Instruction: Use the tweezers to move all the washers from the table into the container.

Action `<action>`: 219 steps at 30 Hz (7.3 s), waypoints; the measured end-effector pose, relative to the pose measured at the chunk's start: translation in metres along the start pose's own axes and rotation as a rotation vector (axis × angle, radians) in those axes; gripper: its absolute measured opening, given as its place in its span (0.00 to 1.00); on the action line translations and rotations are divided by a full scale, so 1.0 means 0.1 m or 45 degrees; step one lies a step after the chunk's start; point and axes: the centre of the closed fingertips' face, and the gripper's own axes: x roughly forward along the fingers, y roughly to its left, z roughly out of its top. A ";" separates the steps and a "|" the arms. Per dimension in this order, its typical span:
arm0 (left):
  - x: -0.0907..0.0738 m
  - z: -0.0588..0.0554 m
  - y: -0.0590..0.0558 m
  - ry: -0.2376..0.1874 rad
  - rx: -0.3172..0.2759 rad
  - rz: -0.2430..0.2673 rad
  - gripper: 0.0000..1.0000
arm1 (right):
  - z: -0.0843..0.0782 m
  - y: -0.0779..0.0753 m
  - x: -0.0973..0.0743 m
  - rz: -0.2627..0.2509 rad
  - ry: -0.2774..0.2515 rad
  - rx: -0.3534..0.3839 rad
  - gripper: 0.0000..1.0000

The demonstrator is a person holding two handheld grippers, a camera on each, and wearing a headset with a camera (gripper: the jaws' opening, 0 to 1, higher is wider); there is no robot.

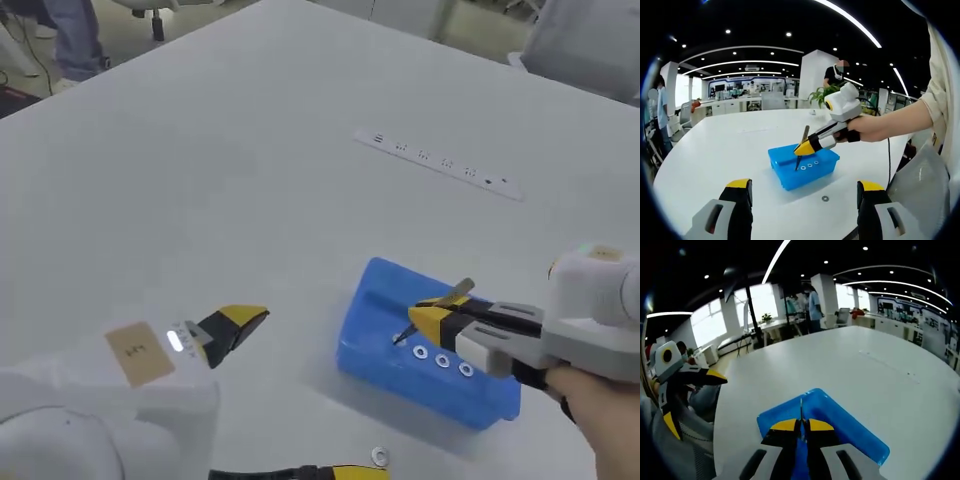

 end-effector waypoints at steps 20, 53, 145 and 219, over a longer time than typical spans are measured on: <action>0.00 0.04 0.00 -0.036 -0.016 -0.006 0.89 | 0.11 0.08 -0.10 -0.001 -0.007 -0.042 0.04; -0.01 0.00 -0.06 -0.006 0.009 -0.017 0.87 | -0.35 0.70 -0.46 0.110 0.019 0.057 0.04; 0.01 -0.11 -0.04 0.065 0.041 -0.002 0.87 | 0.11 0.04 0.20 0.025 0.002 -0.108 0.03; 0.28 1.10 -1.37 -0.003 0.300 -1.012 0.18 | -0.10 0.81 -1.62 0.049 -0.066 -0.223 0.03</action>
